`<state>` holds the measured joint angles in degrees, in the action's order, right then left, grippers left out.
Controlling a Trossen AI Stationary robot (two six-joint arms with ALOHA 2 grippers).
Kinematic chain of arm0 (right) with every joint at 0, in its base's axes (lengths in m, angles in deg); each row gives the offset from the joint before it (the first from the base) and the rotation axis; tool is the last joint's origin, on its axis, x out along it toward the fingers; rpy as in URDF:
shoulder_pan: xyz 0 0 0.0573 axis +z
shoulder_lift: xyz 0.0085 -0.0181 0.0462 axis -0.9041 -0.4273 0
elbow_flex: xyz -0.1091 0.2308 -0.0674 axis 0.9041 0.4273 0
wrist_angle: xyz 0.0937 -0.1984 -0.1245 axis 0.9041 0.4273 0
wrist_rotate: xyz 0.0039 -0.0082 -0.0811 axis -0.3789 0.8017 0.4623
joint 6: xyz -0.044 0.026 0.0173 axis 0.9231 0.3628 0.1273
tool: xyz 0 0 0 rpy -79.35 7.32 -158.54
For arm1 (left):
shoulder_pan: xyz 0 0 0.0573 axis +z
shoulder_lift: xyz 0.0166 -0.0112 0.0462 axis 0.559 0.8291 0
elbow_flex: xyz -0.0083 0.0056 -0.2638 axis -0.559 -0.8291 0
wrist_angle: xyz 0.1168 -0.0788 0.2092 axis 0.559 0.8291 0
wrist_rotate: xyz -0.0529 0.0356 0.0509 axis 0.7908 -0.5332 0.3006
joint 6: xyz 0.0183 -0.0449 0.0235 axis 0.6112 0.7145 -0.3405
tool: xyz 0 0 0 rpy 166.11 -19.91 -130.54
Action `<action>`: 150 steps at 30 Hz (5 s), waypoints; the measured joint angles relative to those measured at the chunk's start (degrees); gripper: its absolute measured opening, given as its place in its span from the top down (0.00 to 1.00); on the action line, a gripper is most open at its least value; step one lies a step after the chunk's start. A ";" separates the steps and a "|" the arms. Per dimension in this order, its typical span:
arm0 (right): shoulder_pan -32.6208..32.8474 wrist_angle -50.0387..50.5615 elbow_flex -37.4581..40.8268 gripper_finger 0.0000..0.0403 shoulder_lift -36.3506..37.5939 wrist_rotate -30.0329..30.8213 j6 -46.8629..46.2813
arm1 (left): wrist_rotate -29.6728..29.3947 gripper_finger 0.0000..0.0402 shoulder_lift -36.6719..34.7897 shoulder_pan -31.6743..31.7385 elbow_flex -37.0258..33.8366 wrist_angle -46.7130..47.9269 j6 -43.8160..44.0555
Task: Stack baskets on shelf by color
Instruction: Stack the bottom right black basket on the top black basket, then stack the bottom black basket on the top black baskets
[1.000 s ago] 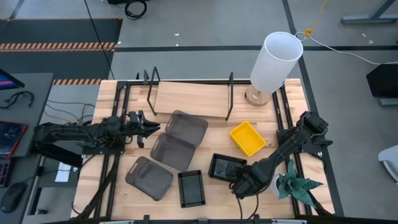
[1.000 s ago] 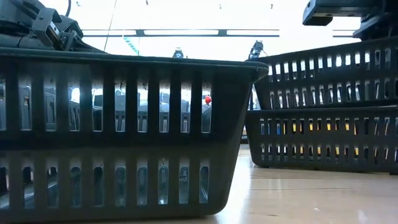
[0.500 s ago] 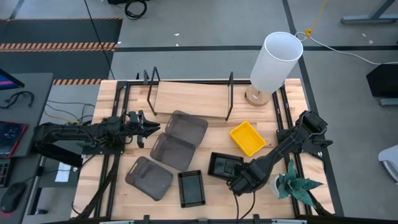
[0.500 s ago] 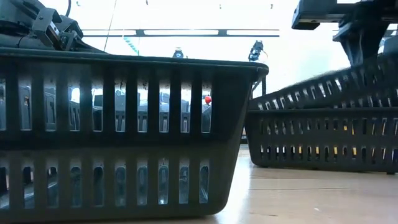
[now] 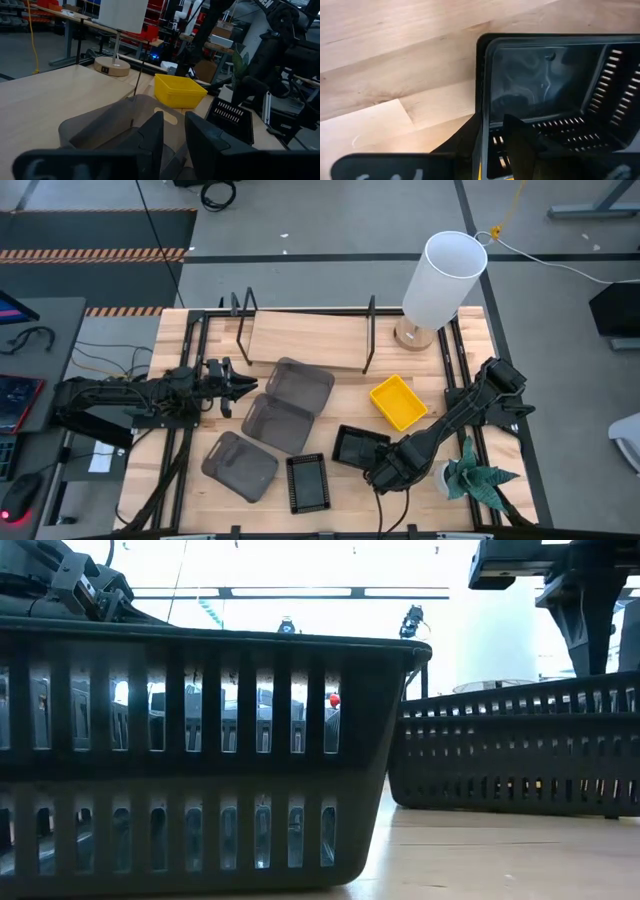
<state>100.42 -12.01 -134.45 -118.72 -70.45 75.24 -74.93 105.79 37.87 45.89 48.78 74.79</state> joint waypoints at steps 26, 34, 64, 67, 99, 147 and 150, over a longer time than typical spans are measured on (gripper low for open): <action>-2.40 -21.46 -7.14 0.67 -0.09 -1.52 -28.11 | -0.01 0.77 0.00 0.02 0.02 0.01 0.00; -4.67 -42.00 -5.90 0.67 -0.07 2.60 -42.53 | 0.00 0.79 0.00 0.01 0.00 0.01 0.00; -16.17 -45.99 -5.46 0.44 -13.73 -5.38 -40.96 | -0.03 0.77 0.00 0.02 0.00 -0.69 0.01; -16.42 -45.45 -5.46 0.50 -14.26 -5.77 -40.71 | -0.02 0.77 0.00 0.02 0.00 -0.80 0.02; -16.43 -43.02 -5.53 0.97 -8.67 -7.91 -47.13 | 0.00 0.78 0.00 0.02 0.00 -0.84 0.00; -20.87 -9.25 -3.74 0.96 6.79 -23.16 10.91 | -0.01 0.78 0.01 0.01 0.01 -0.76 0.00; -19.65 -11.56 -3.74 0.96 4.68 -23.32 9.88 | 0.00 0.77 0.00 0.01 0.02 -0.77 -0.02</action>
<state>80.77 -23.57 -138.19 -114.04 -93.77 85.12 -74.93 105.79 37.88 45.91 48.01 74.77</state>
